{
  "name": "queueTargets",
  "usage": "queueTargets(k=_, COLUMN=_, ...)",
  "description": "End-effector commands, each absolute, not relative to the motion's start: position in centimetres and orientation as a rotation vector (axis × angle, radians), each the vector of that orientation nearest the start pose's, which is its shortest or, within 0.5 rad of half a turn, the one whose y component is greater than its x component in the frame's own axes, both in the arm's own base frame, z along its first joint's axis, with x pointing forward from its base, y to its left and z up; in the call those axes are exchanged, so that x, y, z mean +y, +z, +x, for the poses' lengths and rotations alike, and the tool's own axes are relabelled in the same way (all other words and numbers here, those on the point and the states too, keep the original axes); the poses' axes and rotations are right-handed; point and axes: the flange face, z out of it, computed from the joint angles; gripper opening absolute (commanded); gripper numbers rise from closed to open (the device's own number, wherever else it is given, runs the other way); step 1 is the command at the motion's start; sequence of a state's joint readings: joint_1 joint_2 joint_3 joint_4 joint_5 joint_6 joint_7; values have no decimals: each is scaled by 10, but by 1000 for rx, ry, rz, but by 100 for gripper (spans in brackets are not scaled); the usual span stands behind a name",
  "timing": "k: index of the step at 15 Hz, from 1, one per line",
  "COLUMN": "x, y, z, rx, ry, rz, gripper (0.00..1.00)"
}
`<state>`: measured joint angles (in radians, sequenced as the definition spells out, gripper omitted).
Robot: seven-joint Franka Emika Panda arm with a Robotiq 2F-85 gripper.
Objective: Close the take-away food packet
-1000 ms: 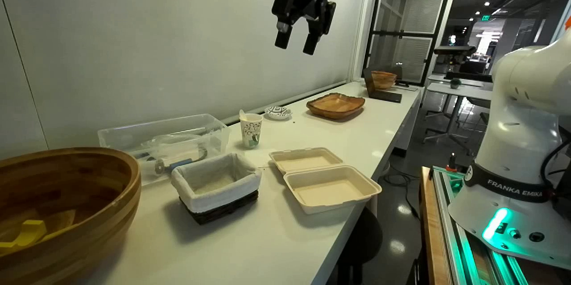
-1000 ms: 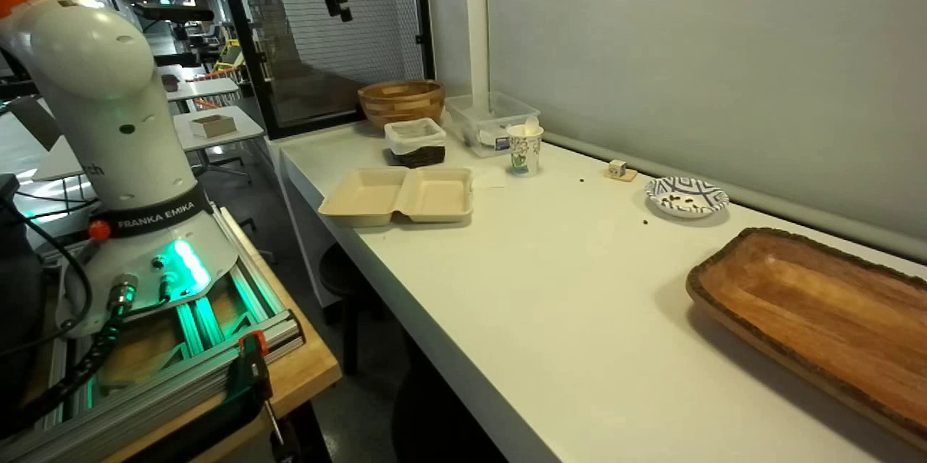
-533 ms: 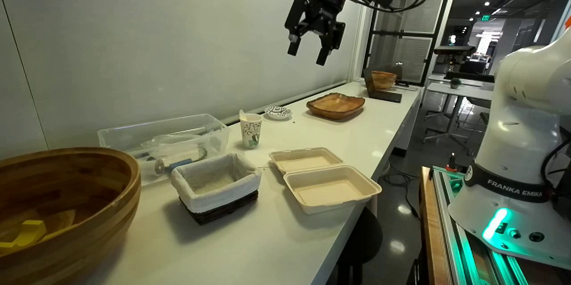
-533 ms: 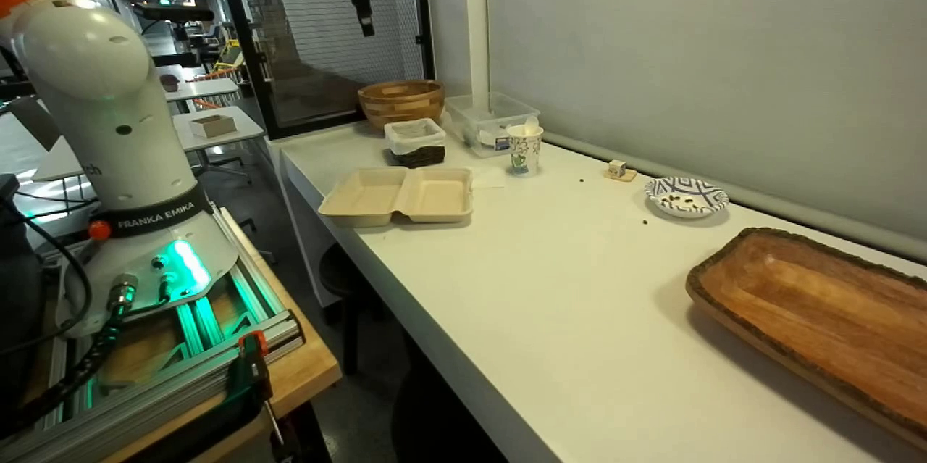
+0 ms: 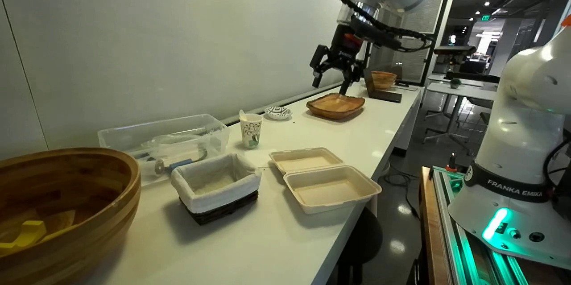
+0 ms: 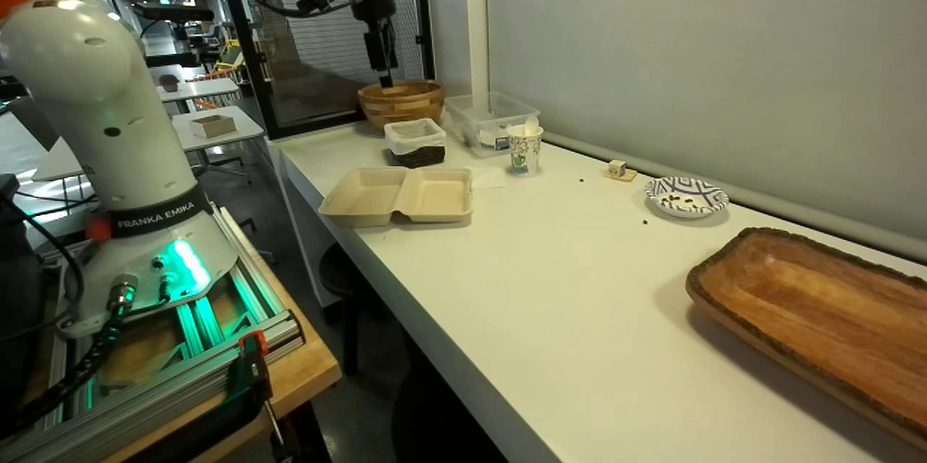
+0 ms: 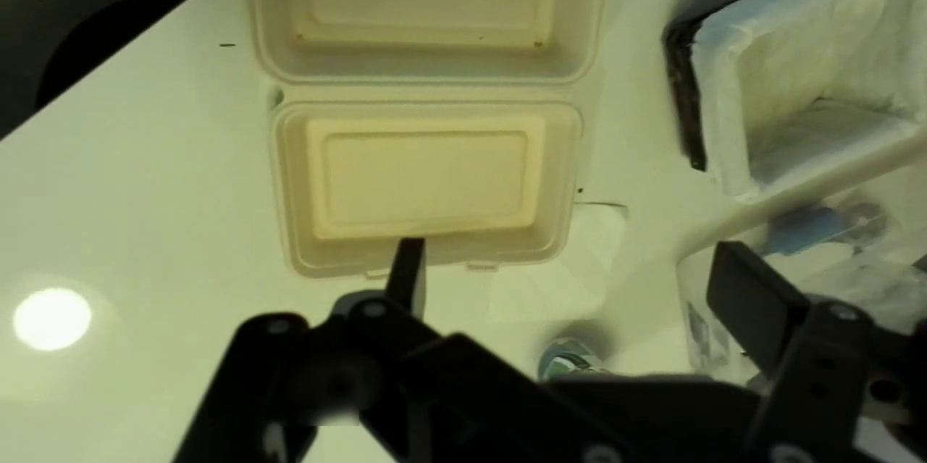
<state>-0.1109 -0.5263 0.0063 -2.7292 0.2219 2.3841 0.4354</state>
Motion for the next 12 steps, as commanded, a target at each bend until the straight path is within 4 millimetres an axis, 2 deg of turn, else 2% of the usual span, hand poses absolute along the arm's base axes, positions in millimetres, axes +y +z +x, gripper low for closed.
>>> queueTargets(k=1, x=-74, y=367, z=374, rx=1045, ry=-208, rz=-2805, gripper=100)
queueTargets(k=3, x=-95, y=349, z=370, rx=1045, ry=-202, rz=-2839, gripper=100)
queueTargets(k=5, x=-118, y=334, z=374, rx=1006, ry=-273, rz=-2867, gripper=100)
queueTargets(k=6, x=-101, y=353, z=370, rx=1041, ry=-243, rz=-2834, gripper=100)
queueTargets(k=8, x=-116, y=341, z=373, rx=1027, ry=-262, rz=-2847, gripper=100)
queueTargets(k=11, x=-119, y=335, z=375, rx=1023, ry=-253, rz=-2854, gripper=100)
queueTargets(k=12, x=-121, y=325, z=377, rx=1017, ry=-243, rz=-2839, gripper=100)
